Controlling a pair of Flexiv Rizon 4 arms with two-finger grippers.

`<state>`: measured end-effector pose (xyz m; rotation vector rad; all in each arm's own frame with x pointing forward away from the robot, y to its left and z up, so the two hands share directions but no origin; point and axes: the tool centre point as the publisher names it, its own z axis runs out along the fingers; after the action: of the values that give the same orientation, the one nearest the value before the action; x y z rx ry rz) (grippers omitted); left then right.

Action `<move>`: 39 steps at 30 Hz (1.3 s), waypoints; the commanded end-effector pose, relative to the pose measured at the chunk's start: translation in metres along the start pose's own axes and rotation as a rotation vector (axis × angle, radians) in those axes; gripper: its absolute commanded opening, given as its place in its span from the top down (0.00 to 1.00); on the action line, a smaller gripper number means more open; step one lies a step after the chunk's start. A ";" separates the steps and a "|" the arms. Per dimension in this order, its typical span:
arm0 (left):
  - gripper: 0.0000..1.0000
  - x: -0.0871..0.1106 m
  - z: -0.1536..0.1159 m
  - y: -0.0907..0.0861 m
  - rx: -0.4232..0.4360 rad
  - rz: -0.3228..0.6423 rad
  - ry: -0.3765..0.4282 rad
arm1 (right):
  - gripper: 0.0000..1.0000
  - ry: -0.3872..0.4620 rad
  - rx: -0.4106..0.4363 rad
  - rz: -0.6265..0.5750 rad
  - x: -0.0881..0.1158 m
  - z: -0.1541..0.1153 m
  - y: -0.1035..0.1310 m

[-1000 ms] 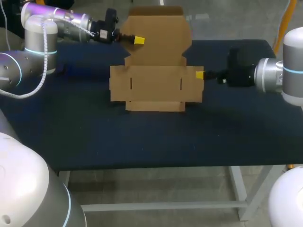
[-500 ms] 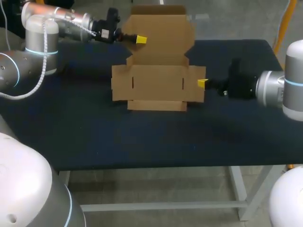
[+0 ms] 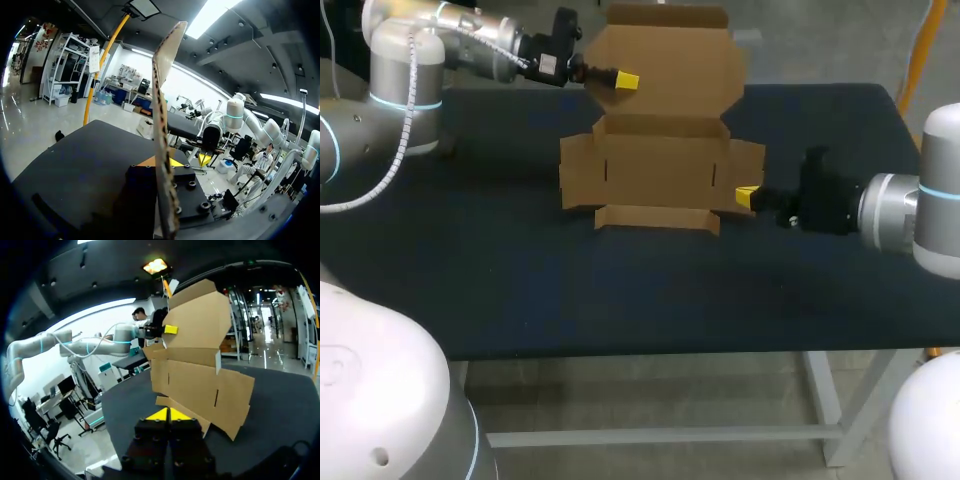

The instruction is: Assemble the packaging by folding the flat box into shape, placing the metal phone stand inside, and closing the box properly

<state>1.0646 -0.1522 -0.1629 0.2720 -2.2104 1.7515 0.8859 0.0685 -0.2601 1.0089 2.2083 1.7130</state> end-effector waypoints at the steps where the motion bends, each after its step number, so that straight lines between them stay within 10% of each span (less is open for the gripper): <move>1: 1.00 0.017 0.003 -0.003 -0.001 -0.002 -0.126 | 1.00 -0.002 -0.023 -0.015 0.004 -0.005 -0.008; 39: 1.00 0.033 0.010 0.009 0.034 0.004 -0.002 | 1.00 -0.050 0.011 -0.105 0.029 0.016 -0.037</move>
<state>1.0215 -0.1582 -0.1640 0.3179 -2.1957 1.8220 0.8563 0.0899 -0.2905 0.9060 2.2097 1.6228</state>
